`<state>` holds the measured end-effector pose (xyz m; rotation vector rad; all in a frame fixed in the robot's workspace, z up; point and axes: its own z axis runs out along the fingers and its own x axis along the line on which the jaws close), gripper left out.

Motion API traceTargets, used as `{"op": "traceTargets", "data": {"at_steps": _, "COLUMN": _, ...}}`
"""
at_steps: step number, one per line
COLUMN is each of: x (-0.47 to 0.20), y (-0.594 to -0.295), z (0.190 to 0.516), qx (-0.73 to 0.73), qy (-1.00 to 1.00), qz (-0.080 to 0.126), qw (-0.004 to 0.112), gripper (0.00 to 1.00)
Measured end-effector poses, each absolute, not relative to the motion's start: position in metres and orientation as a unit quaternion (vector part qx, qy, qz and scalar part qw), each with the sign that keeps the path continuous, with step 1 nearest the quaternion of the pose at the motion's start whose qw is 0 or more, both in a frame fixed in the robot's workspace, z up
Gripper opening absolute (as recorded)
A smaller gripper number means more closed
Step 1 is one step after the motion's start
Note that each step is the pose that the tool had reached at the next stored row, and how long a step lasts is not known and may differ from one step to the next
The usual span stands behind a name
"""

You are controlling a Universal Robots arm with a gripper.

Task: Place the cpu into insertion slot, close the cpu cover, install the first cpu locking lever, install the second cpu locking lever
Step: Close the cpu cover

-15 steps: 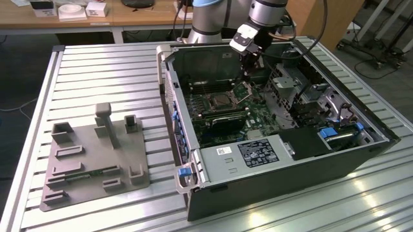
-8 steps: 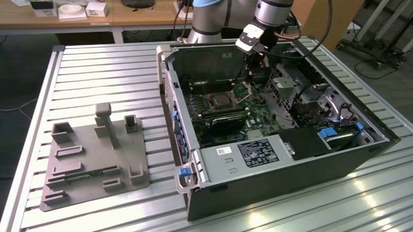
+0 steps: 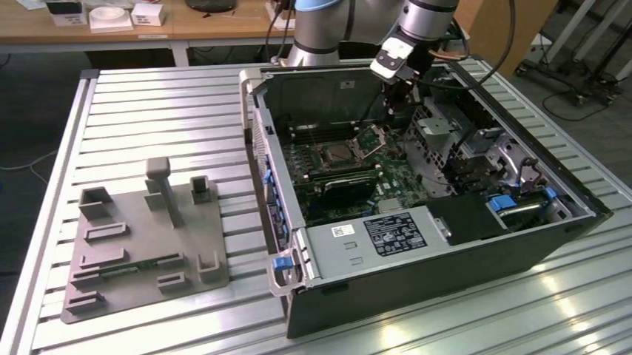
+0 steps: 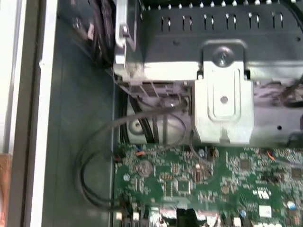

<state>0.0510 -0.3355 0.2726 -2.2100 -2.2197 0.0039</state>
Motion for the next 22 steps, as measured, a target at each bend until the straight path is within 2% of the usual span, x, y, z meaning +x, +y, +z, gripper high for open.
{"op": "traceTargets", "data": {"at_steps": 22, "x": 0.066, "y": -0.336, "z": 0.239, "qx": -0.706, "qy": -0.709, "qz": 0.002, "qw": 0.006, "gripper": 0.11}}
